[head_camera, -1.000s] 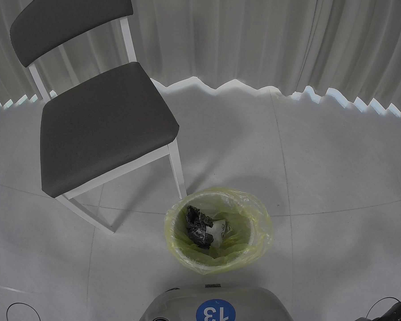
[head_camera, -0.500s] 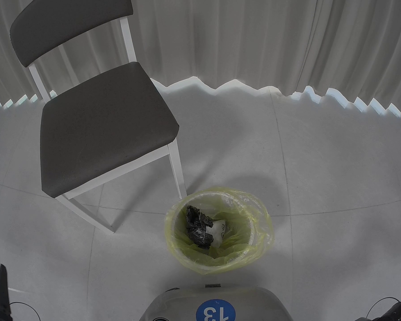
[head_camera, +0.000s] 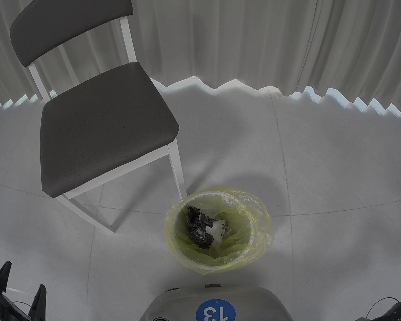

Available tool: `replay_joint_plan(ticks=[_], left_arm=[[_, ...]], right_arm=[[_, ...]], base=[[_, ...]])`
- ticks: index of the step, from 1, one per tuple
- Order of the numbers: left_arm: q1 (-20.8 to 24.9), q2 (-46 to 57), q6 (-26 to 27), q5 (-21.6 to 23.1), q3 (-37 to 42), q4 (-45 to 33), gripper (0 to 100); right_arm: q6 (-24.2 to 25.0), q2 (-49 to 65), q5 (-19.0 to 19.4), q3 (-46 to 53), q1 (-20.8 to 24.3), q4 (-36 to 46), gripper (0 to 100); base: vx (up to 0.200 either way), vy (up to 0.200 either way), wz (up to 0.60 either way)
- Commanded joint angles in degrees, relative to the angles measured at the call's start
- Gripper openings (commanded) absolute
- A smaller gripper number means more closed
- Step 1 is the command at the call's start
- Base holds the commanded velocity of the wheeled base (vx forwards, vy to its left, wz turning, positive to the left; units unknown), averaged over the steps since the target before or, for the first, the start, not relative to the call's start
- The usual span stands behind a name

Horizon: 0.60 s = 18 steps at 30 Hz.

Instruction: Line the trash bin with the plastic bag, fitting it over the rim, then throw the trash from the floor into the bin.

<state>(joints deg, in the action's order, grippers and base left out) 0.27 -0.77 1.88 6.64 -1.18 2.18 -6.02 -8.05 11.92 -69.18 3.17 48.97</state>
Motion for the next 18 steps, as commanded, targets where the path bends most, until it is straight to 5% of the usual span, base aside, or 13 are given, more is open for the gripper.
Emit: replay_joint_plan(ticks=[1,10,14,18], left_arm=[[-0.1,0.1,0.0,-0.1,0.4,-1.6,100],[-0.3,0.6,1.3,-1.4,0.3,-1.7,100],[-1.1,-1.5,-3.0,-7.9,1.1,-2.2,100],[-0.7,0.1,-2.6,-6.9,1.1,-2.2,100]], right_arm=[[0.0,1.5,0.0,2.6,-0.3,-1.1,100],[1.8,1.9,0.7,5.6,-1.0,-6.2,100],[5.6,5.6,2.9,6.5,-3.7,-6.0,100],[6.0,7.3,3.9,8.6,-3.5,-6.1,100]], base=[[0.000,0.000,0.00],[0.000,0.000,0.00],[0.000,0.000,0.00],[0.000,0.000,0.00]])
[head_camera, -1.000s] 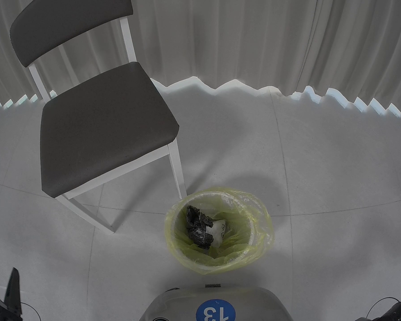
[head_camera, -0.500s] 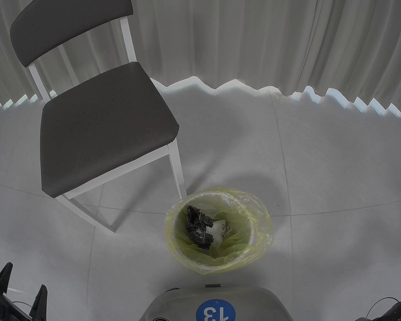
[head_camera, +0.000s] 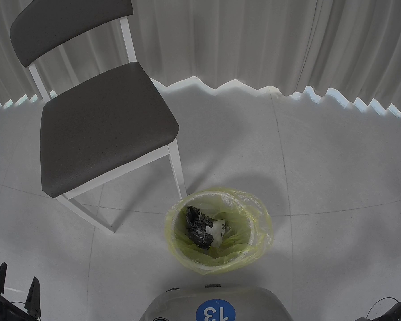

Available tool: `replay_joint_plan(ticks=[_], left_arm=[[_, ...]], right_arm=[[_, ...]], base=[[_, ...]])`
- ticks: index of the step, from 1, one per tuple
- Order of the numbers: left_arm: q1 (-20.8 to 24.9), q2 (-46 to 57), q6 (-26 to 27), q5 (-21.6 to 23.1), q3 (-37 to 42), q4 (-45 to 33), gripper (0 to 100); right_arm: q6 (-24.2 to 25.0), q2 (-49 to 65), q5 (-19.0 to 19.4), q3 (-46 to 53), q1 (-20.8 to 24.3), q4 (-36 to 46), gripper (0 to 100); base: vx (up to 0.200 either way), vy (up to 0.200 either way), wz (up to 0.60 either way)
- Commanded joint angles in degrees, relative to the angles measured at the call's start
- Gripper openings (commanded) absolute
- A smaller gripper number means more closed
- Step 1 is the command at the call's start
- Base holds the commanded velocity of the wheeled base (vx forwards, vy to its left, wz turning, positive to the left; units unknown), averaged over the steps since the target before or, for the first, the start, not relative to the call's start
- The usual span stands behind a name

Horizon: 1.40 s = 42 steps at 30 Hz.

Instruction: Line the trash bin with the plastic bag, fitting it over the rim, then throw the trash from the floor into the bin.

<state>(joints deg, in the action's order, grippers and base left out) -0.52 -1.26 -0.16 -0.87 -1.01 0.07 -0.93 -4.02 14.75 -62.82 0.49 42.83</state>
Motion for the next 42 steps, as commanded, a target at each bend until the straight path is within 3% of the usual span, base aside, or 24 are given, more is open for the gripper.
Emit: replay_joint_plan(ticks=[1,13,17,20,22,32,38,41,42], left_arm=[[0.5,1.1,0.0,1.0,1.0,-0.1,100],[0.6,1.2,-0.7,0.5,1.0,-0.1,100],[0.6,1.2,0.2,0.6,1.0,-0.1,100],[0.6,1.2,0.2,0.8,1.0,-0.1,100],[0.6,1.2,0.1,0.8,1.0,-0.1,100],[0.6,1.2,-0.4,0.6,1.0,-0.1,100],[0.6,1.2,-0.5,0.5,1.0,0.0,100],[0.6,1.2,-0.6,0.5,1.0,0.0,100],[0.5,1.2,-0.6,0.5,1.0,0.0,100]], right_arm=[[1.0,3.5,1.0,3.5,-0.8,0.2,100],[2.5,3.5,0.8,16.5,-0.8,-2.6,100],[2.9,3.5,0.5,33.6,-0.8,-21.0,100],[3.0,3.5,0.3,40.3,-0.8,-29.5,100],[3.2,3.5,0.3,47.5,-0.8,-39.4,100],[3.2,3.5,0.3,62.8,-0.7,-56.3,100],[3.2,3.5,-0.5,62.8,-0.7,-56.7,100],[3.0,3.5,-2.7,62.8,-0.7,-55.2,100],[2.9,3.5,-5.6,62.8,-0.7,-52.1,100]], base=[[0.000,0.000,0.00],[0.000,0.000,0.00],[0.000,0.000,0.00],[0.000,0.000,0.00],[0.000,0.000,0.00],[0.000,0.000,0.00],[0.000,0.000,0.00],[0.000,0.000,0.00],[0.000,0.000,0.00]])
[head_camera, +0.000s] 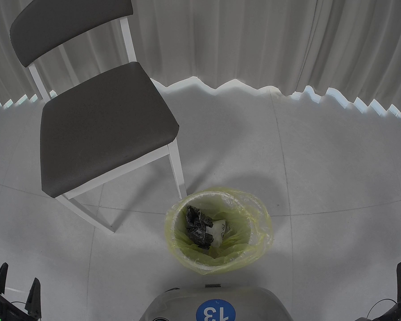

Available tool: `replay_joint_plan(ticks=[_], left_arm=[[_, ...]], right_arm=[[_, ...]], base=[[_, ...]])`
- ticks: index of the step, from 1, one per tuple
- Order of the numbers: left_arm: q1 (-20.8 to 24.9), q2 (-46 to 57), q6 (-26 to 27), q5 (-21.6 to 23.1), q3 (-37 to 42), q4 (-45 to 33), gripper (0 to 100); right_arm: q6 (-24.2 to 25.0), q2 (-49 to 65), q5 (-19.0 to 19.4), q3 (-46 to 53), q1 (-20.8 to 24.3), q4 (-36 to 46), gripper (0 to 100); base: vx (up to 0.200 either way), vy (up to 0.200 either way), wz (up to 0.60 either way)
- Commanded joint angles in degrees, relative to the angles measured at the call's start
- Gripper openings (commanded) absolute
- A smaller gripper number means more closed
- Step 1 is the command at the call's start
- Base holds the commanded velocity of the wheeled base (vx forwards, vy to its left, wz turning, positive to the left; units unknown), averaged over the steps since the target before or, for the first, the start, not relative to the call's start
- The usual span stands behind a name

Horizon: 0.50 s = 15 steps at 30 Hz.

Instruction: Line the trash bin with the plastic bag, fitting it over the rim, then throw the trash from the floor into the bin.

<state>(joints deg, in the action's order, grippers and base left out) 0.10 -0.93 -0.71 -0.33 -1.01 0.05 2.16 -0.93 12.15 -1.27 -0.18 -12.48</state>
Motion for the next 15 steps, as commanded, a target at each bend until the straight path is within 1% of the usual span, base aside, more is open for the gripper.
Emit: replay_joint_plan(ticks=[1,2,3,4,6,10,11,13,15], left_arm=[[-0.1,0.8,-0.1,0.0,1.0,0.0,100],[-0.1,0.8,-0.1,0.0,1.0,0.0,100],[-0.1,0.8,-0.1,0.0,1.0,0.0,100],[-0.1,0.8,0.1,0.0,1.0,0.0,100],[-0.1,0.8,0.3,0.0,1.0,0.0,100],[-0.1,0.8,0.4,0.1,1.0,0.0,100],[-0.1,0.8,0.5,0.1,1.0,0.0,100],[0.0,0.9,0.8,0.4,1.0,0.0,100],[-0.1,0.9,0.9,0.5,1.0,0.0,100]], right_arm=[[-0.1,0.4,-4.5,1.3,0.0,4.6,100],[-0.2,0.4,-6.5,1.3,0.0,6.3,100],[-0.2,0.4,-7.1,1.3,0.0,6.9,100],[0.1,0.4,-9.8,1.3,0.0,8.4,100],[0.6,0.4,-12.1,1.3,0.0,8.1,100],[4.0,0.4,-15.6,1.3,0.0,8.0,100],[4.8,0.4,-17.8,1.3,0.0,8.0,100],[5.0,0.4,-20.8,1.3,0.0,8.0,100],[5.1,0.4,-21.6,1.3,0.0,8.0,100]], base=[[0.000,0.000,0.00],[0.000,0.000,0.00],[0.000,0.000,0.00],[0.000,0.000,0.00],[0.000,0.000,0.00],[0.000,0.000,0.00],[0.000,0.000,0.00],[0.000,0.000,0.00],[0.000,0.000,0.00]])
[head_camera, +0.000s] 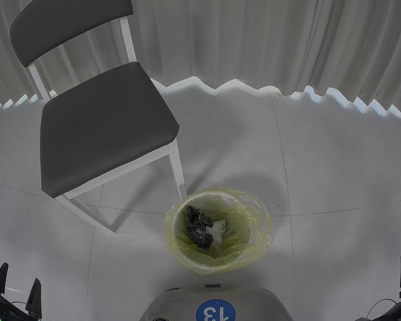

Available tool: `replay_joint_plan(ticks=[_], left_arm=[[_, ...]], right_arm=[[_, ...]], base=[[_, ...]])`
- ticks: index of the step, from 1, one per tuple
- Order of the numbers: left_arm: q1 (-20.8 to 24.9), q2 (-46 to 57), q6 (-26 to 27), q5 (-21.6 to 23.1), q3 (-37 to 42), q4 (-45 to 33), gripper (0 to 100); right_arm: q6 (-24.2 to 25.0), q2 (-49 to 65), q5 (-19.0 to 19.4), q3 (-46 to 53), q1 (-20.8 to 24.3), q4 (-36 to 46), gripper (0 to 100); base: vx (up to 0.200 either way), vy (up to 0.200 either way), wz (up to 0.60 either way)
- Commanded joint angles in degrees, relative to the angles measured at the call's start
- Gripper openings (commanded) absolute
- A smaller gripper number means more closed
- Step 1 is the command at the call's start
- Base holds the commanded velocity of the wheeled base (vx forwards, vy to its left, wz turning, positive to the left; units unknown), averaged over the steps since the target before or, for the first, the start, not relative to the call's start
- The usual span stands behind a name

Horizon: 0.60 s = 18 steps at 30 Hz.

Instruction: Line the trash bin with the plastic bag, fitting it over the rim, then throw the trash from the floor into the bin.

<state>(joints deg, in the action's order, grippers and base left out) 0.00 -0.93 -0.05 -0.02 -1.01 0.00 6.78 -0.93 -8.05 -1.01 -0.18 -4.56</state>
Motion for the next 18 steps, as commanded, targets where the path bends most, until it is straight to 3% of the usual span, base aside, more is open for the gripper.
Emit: replay_joint_plan(ticks=[1,9,12,13,14,18], left_arm=[[0.0,0.9,0.2,0.2,1.0,0.0,100],[0.0,0.9,0.2,0.0,1.0,0.0,100],[0.0,0.9,0.6,0.5,1.0,0.0,100],[0.0,0.9,1.3,0.5,1.0,0.0,100],[0.0,0.9,1.4,0.6,1.0,0.0,100],[0.0,0.9,0.9,0.6,1.0,-0.1,100]], right_arm=[[0.5,0.4,-1.4,1.0,0.0,0.1,100],[-7.8,0.4,0.2,1.0,0.0,0.3,100],[-10.8,0.4,5.6,0.9,0.0,0.9,100],[-12.5,0.2,12.4,0.9,0.0,1.0,100],[-12.8,0.3,15.2,1.0,0.0,1.5,100],[-13.0,0.2,14.5,0.9,0.1,2.8,100]], base=[[0.000,0.000,0.00],[0.000,0.000,0.00],[0.000,0.000,0.00],[0.000,0.000,0.00],[0.000,0.000,0.00],[0.000,0.000,0.00]])
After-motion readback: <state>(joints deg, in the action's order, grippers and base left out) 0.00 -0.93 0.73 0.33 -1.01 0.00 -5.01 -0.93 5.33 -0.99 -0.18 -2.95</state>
